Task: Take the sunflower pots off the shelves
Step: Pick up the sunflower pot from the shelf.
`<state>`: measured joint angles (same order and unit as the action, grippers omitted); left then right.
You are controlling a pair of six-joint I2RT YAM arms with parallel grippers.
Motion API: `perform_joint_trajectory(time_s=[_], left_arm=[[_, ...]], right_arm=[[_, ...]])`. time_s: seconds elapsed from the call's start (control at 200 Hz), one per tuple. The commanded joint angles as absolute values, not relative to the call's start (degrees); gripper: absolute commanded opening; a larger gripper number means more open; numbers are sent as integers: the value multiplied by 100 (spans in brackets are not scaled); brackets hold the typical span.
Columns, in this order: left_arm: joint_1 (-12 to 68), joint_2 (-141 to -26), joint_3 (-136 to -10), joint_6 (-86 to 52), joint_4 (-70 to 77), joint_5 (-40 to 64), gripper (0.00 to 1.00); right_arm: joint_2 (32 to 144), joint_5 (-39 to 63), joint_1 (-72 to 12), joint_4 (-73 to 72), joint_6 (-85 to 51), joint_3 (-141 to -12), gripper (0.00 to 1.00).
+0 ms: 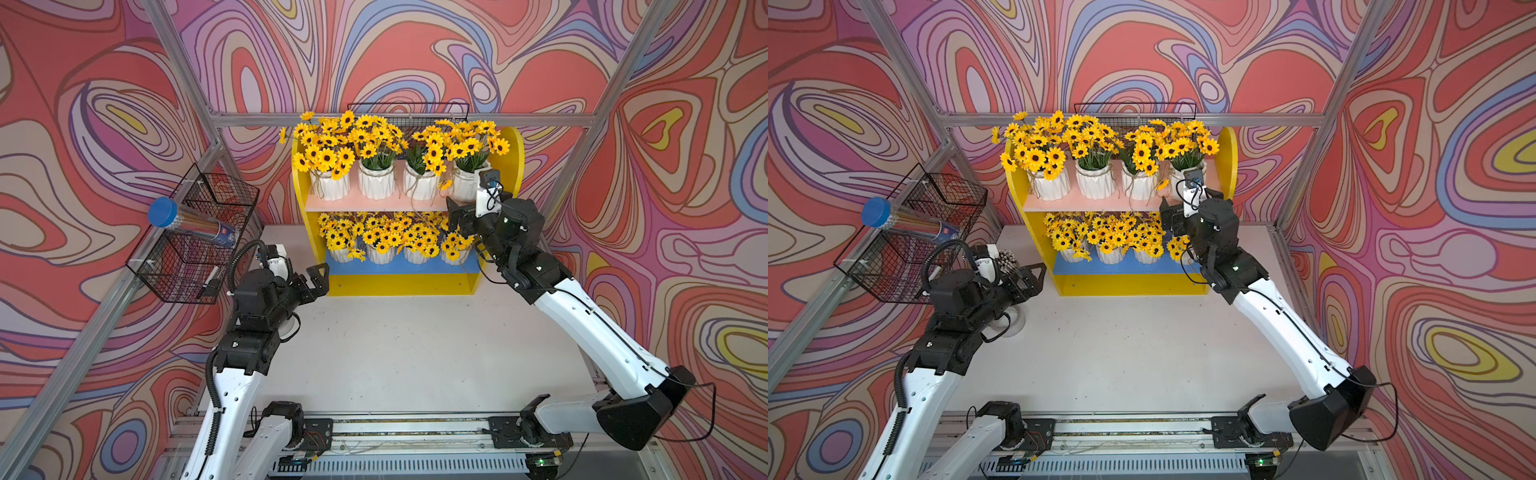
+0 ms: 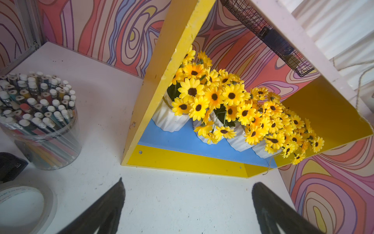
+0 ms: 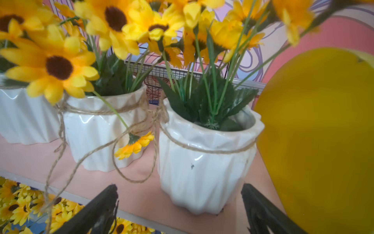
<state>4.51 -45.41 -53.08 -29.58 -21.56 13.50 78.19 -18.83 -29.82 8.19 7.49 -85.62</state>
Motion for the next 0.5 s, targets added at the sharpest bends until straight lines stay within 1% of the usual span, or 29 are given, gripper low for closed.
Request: perform_joint_trajectory(time_s=[0.0,0.18,0.496], left_arm=[[453,-4465,-5242,-2934,-2047,1410,99],[448,-4489,-5233,-2964,-2023,1431,99],[441,-4500,-5221,-2989,-2007,1469,99]], right_arm=[[7830,-2101,-3006,593,793,-8706,98],[7927,-2110,-2897,598,673,-8741,98],[8182,-1768,-2617,736,450,-9008,98]])
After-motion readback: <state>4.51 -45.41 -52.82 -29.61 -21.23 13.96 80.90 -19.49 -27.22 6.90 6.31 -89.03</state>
